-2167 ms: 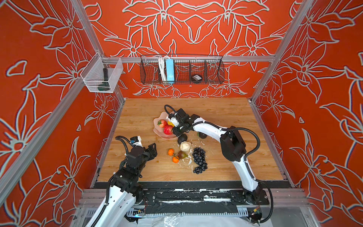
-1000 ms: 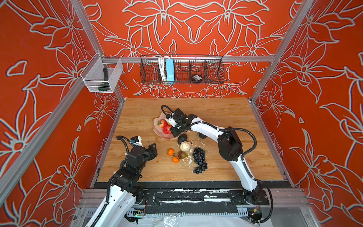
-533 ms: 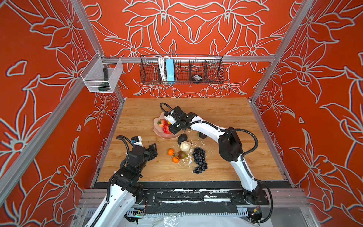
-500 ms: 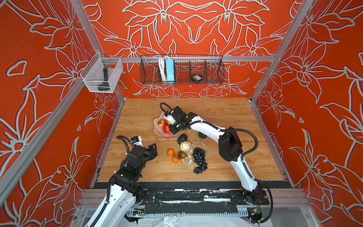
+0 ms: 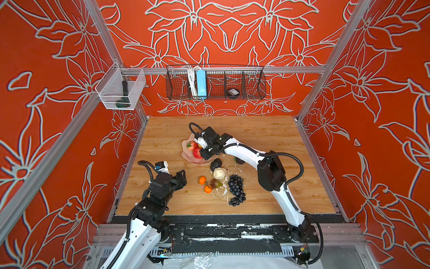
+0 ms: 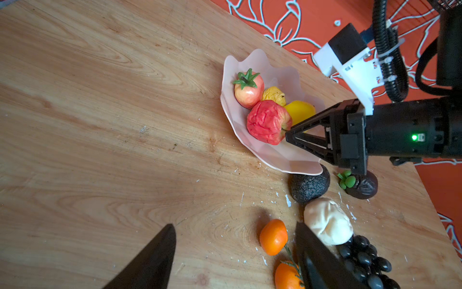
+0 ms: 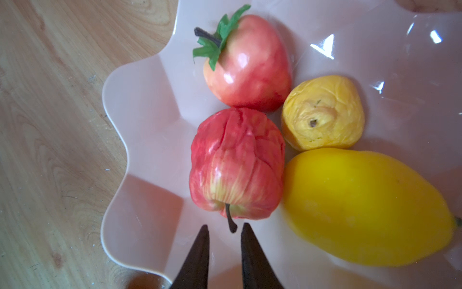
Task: Arrange fruit in a fruit bowl
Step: Pick up the fruit from the fruit bowl.
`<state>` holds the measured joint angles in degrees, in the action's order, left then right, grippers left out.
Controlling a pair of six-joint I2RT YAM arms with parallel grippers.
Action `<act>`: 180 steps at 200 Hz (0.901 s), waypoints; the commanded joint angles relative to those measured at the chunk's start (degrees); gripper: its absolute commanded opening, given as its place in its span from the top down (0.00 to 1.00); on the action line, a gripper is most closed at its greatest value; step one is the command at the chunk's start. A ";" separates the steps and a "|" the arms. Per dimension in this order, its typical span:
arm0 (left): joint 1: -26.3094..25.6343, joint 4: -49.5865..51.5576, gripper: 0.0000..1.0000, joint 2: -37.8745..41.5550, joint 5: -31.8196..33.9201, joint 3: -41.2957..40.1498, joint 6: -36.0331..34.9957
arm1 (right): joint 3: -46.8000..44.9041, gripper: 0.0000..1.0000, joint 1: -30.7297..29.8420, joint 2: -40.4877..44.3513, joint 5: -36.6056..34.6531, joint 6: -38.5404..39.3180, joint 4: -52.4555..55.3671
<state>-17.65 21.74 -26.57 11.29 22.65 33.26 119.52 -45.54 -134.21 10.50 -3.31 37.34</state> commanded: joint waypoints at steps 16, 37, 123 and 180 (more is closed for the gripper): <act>-0.19 -0.56 0.24 -0.18 0.05 0.44 0.38 | 2.81 0.79 -0.60 -2.43 0.04 0.93 1.37; -0.16 -0.51 0.24 0.02 0.05 0.37 0.35 | 3.72 0.82 -0.63 -3.06 0.13 0.96 1.83; -0.17 -0.73 0.24 -0.46 -0.08 0.37 0.41 | 4.28 0.91 -1.12 -1.35 -1.15 1.19 3.34; -0.19 -1.06 0.24 -0.78 -0.30 0.29 0.41 | 5.59 0.91 -1.31 -0.75 -3.17 0.30 5.50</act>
<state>-17.65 21.74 -27.07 11.20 22.65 33.26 122.67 -46.50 -136.42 9.08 -3.18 40.51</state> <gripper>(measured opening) 0.762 0.091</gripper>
